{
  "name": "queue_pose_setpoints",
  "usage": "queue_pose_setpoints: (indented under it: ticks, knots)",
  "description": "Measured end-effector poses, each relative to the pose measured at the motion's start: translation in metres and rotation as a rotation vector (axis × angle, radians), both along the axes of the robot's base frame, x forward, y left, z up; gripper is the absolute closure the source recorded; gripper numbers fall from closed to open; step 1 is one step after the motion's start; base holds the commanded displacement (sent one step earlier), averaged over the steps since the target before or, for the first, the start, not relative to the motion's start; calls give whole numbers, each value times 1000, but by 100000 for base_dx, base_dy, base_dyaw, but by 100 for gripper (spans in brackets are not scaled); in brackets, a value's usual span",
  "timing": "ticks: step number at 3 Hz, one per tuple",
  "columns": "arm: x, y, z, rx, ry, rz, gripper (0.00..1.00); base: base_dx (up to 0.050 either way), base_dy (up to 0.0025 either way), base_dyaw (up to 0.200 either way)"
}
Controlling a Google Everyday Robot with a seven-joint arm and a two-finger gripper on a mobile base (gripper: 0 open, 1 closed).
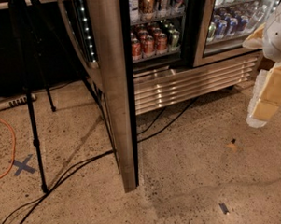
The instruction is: Close left fridge door
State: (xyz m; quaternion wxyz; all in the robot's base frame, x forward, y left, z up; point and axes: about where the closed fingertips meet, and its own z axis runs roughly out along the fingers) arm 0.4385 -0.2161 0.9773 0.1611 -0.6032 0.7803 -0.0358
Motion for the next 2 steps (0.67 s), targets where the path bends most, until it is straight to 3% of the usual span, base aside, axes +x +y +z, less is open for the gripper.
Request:
queue_pose_setpoints:
  ticks: [1, 2]
  knots:
    - [0, 0, 0, 0, 0, 0, 0, -5001, -1, 6]
    - [0, 0, 0, 0, 0, 0, 0, 0, 0, 0]
